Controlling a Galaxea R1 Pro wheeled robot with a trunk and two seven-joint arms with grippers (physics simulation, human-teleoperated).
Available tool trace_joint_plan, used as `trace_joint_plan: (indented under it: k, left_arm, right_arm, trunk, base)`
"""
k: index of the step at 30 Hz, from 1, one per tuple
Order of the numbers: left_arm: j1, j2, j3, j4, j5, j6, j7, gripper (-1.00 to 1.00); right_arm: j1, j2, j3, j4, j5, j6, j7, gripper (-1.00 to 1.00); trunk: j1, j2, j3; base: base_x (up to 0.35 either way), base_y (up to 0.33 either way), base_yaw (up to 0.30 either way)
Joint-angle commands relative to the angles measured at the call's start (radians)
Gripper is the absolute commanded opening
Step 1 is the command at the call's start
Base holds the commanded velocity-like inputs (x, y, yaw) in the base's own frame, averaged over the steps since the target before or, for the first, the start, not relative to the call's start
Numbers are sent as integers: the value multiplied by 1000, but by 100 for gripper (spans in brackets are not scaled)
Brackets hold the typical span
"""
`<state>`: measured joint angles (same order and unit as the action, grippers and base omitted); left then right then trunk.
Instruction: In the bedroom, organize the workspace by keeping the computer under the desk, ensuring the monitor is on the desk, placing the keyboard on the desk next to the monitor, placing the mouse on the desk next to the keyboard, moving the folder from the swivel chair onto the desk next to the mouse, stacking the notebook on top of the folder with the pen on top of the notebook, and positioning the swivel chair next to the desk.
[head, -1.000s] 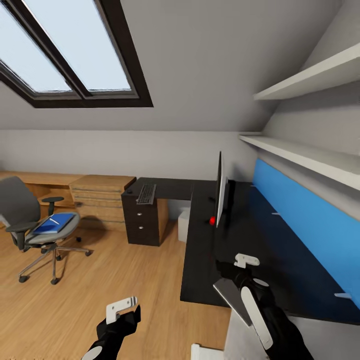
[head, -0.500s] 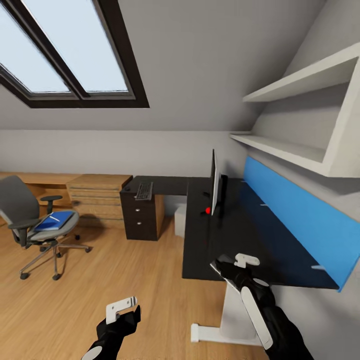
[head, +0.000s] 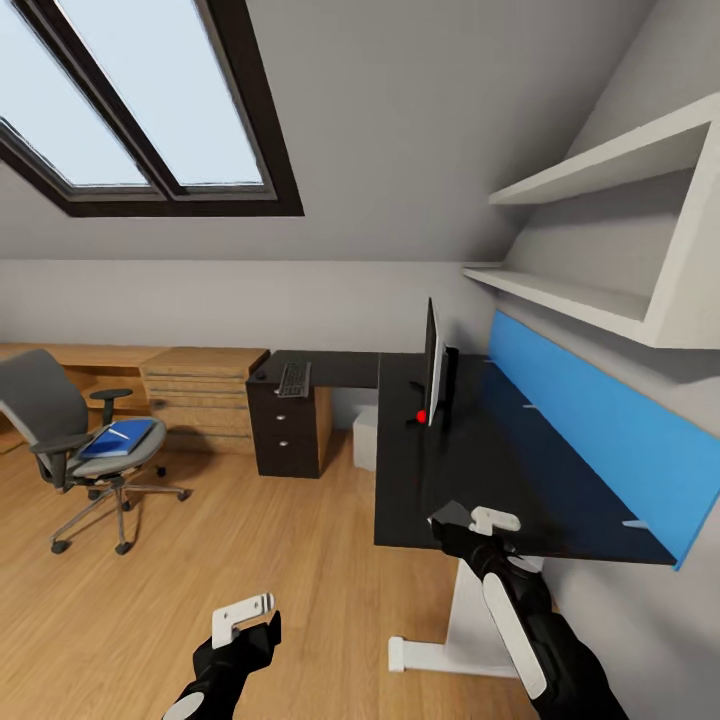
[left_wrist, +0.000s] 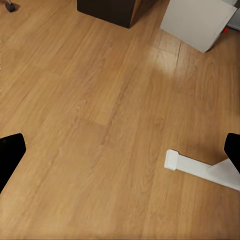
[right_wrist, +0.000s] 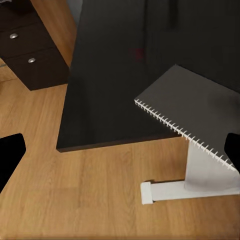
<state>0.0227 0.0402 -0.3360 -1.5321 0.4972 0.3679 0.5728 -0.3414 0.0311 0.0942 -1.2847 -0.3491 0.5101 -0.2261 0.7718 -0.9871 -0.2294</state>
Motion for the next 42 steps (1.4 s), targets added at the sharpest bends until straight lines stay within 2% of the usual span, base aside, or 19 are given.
trace_joint_plan:
  k: [1,7,11,12,19,21,26,30,36,42]
  left_arm:
    - [0,1,-2,-2,8,3,8,100]
    - [-1,1,-2,-5,9,4,7,100]
    - [-1,0,-2,-13,9,3,7,100]
    - [-1,0,-2,-20,10,3,7,100]
    - [-1,0,-2,-32,10,2,9,100]
    - [-1,0,-2,-34,10,1,9,100]
    - [-1,-1,-1,-35,10,1,11,100]
    - [-1,-1,0,-35,11,0,11,100]
    - [-1,-2,1,-36,11,0,12,100]
    - [-1,-2,1,-36,11,0,12,100]
  right_arm:
    - [-1,-1,1,-1,-10,3,-9,100]
    - [-1,-4,-6,0,-16,3,-9,100]
    - [-1,-5,-41,2,-55,4,-8,100]
    - [0,-7,-75,4,-93,6,-7,100]
    - [0,-31,-222,31,-270,11,-5,100]
    - [0,-44,-258,45,-321,12,-4,100]
    - [0,-79,-326,77,-452,15,-3,100]
    - [0,-110,-359,98,-555,17,-2,100]
    - [0,-153,-379,141,-677,19,-1,100]
    - [0,-165,-383,156,-713,19,-2,100]
  trunk:
    - [0,-1,-1]
    - [0,-1,-1]
    - [0,-1,-1]
    - [0,-1,-1]
    - [0,-1,-1]
    - [0,-1,-1]
    - [19,-36,-17]
    - [35,-64,-29]
    - [58,-106,-48]
    - [81,-148,-67]
  base:
    - [-12,10,0]
    - [-6,5,0]
    - [-2,2,0]
    - [0,0,0]
    - [0,0,0]
    - [0,0,0]
    - [0,0,0]
    - [0,0,0]
    - [0,0,0]
    - [0,0,0]
